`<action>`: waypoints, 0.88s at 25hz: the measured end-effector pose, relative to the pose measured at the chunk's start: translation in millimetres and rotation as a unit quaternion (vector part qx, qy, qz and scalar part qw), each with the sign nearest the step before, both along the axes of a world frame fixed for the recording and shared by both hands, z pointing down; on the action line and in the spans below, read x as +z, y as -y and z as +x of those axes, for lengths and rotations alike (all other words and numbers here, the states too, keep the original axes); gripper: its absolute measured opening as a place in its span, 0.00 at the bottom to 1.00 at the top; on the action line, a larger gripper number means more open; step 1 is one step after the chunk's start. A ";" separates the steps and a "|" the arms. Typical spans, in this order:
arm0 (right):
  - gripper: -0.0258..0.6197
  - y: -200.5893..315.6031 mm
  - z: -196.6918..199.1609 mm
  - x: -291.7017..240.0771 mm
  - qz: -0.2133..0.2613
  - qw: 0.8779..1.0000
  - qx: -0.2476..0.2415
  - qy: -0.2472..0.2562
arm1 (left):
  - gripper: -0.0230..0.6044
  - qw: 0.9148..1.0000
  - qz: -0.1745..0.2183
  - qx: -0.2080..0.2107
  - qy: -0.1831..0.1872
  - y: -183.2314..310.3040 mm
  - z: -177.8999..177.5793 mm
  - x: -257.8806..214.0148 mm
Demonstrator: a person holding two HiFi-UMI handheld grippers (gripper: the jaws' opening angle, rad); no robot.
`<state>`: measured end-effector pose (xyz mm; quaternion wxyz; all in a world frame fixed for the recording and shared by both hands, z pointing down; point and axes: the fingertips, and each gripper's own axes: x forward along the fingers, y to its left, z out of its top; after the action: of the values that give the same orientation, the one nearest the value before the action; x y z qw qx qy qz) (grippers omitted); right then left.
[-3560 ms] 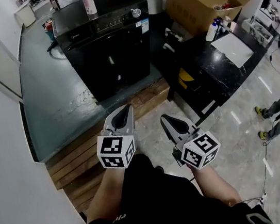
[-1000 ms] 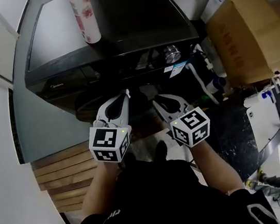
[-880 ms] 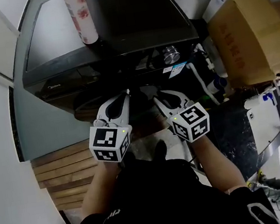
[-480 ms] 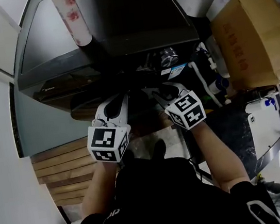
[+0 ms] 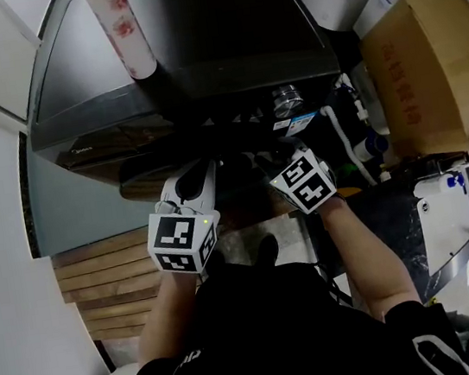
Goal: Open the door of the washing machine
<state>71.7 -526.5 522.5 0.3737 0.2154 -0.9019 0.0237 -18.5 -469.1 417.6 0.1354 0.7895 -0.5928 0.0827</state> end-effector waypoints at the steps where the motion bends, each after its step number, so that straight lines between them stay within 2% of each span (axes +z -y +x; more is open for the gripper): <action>1: 0.27 -0.2 0.4 4.0 0.000 1.000 -0.008 -0.018 | 0.05 1.000 -0.001 -0.001 0.000 0.3 -0.3 0.5; 5: 0.28 0.5 2.3 15.6 0.005 0.995 -0.051 -0.084 | 0.05 1.000 -0.003 -0.004 0.000 -0.4 -2.2 1.6; 10: 0.28 -0.1 -1.1 23.3 -0.030 0.989 -0.095 -0.108 | 0.05 1.000 -0.009 -0.009 -0.006 -1.7 -6.0 5.6; 13: 0.27 -1.0 -1.4 26.1 -0.007 0.981 -0.120 -0.152 | 0.05 1.000 -0.009 -0.014 -0.008 -5.7 -9.1 6.1; 15: 0.28 -1.0 -2.1 27.5 0.008 0.979 -0.119 -0.166 | 0.05 1.000 -0.009 -0.019 -0.010 -9.8 -11.8 6.5; 22: 0.27 -1.8 -1.1 26.2 0.032 0.981 -0.105 -0.157 | 0.05 1.000 -0.004 -0.017 -0.016 -28.1 -11.2 1.4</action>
<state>70.6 -524.7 548.6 0.5042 0.1326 -0.8496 -0.0791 -29.8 -441.0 419.0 0.1497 0.7802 -0.6034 0.0697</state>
